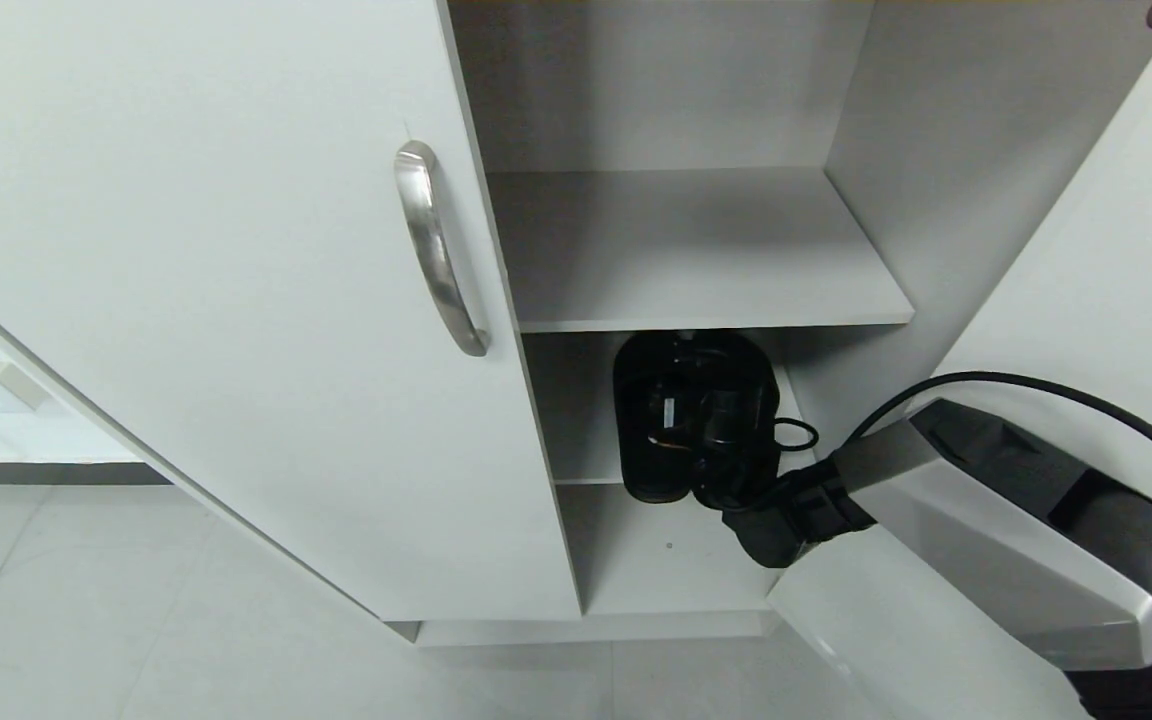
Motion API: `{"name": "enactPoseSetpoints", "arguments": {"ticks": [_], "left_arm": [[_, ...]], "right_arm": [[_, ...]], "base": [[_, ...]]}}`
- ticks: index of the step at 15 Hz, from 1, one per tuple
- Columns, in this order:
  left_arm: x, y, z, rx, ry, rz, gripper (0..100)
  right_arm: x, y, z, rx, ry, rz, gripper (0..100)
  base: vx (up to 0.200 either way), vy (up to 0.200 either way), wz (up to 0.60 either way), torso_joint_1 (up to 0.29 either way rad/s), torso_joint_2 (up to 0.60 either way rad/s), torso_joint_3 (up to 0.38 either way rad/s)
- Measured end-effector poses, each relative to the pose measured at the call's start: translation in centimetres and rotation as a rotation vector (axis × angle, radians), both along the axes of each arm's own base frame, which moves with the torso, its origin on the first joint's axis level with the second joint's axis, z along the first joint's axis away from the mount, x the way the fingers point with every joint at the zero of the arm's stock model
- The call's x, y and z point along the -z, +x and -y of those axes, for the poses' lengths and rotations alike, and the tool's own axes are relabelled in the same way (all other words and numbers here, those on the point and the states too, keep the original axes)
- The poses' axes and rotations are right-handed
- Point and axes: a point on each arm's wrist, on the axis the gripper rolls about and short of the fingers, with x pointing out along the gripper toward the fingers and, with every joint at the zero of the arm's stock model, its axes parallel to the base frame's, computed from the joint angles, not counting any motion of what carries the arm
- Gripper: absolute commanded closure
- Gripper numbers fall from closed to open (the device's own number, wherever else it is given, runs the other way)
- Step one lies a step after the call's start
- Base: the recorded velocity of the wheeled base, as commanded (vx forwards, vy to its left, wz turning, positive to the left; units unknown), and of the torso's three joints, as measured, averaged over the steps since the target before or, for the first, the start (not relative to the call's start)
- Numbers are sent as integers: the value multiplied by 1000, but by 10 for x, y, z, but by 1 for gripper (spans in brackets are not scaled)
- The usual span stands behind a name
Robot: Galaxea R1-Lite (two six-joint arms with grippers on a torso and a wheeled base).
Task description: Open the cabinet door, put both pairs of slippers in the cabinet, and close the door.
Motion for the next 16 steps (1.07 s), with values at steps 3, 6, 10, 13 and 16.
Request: {"name": "enactPoseSetpoints", "arguments": {"ticks": [3,6,10,13,16], "left_arm": [[0,0,0,1,0,0,100],[0,0,0,1,1,0,100],[0,0,0,1,2,0,100],[0,0,0,1,2,0,100],[0,0,0,1,2,0,100]], "right_arm": [[1,-22,3,-11,5,8,0],[1,-53,8,-42,1,6,0],[-1,-111,8,-134,-10,-9,0],[-4,-134,10,-172,-13,-13,0],[-5,-137,14,-171,-17,-14,0]], "base": [[0,0,0,0,0,0],[0,0,0,0,0,0],[0,0,0,0,0,0],[-133,0,0,-2,3,2],[-200,0,0,1,1,-1]]}}
